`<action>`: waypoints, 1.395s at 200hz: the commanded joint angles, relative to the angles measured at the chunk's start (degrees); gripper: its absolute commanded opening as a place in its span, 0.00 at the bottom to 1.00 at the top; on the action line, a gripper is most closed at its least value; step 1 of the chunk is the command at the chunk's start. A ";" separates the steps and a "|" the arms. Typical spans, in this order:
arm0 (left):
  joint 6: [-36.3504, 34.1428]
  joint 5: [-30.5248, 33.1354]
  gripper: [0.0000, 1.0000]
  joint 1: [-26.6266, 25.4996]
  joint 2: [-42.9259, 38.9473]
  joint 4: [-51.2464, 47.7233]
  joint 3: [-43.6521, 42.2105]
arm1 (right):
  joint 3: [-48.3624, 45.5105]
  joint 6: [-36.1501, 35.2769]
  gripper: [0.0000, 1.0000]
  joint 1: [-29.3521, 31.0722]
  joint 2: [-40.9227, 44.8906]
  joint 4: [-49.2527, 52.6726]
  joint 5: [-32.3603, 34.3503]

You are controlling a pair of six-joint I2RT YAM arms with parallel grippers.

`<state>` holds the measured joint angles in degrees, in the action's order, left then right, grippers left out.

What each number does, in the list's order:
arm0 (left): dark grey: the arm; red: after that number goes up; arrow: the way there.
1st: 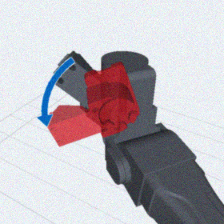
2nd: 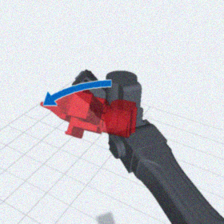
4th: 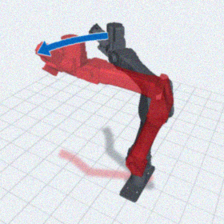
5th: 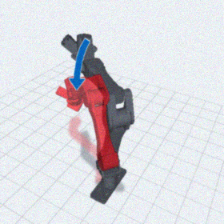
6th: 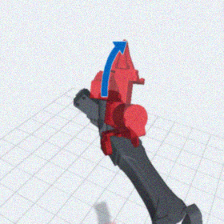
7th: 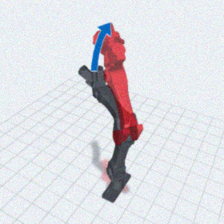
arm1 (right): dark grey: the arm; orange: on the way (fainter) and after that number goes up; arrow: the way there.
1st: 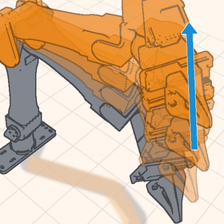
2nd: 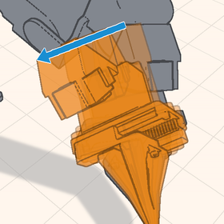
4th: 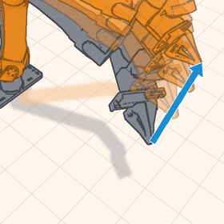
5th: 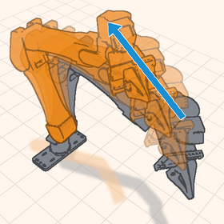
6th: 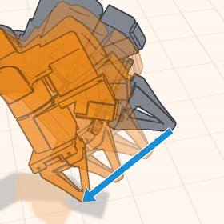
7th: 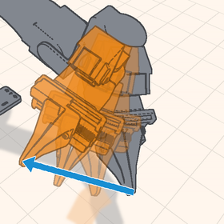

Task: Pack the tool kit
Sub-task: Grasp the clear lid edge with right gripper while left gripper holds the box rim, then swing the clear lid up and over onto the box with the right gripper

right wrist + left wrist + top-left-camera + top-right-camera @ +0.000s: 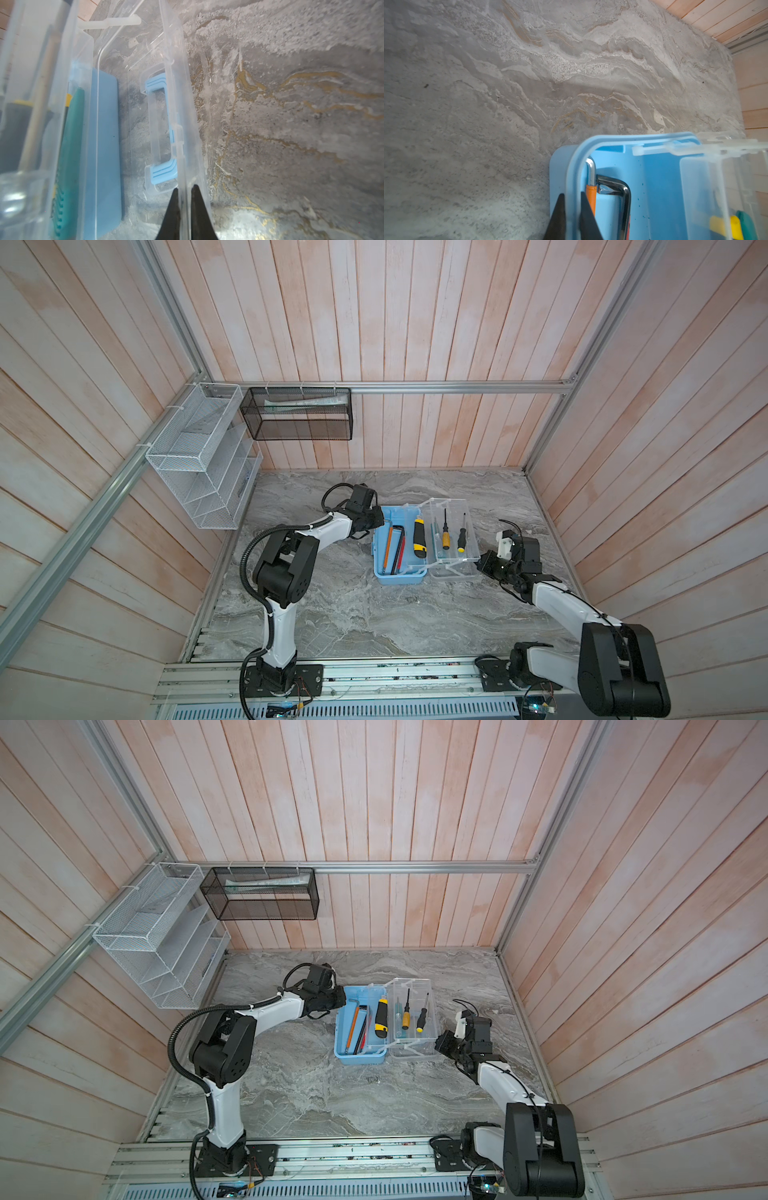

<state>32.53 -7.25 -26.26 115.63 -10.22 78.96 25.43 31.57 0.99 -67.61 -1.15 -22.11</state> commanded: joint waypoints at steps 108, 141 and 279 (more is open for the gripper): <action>0.25 -7.52 0.00 -2.04 -1.93 3.69 -2.47 | 12.94 3.16 0.00 18.76 6.44 6.26 25.08; 0.68 -8.37 0.00 -2.01 -2.12 4.67 -2.85 | 16.14 3.06 0.00 22.78 6.44 8.41 30.50; 4.76 -12.56 0.00 -4.13 -4.45 9.99 -6.96 | 32.90 -6.14 0.00 45.54 -4.42 13.04 58.77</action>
<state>36.14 -5.93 -25.52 113.49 -3.31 73.23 54.68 24.88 42.44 -69.38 22.02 35.07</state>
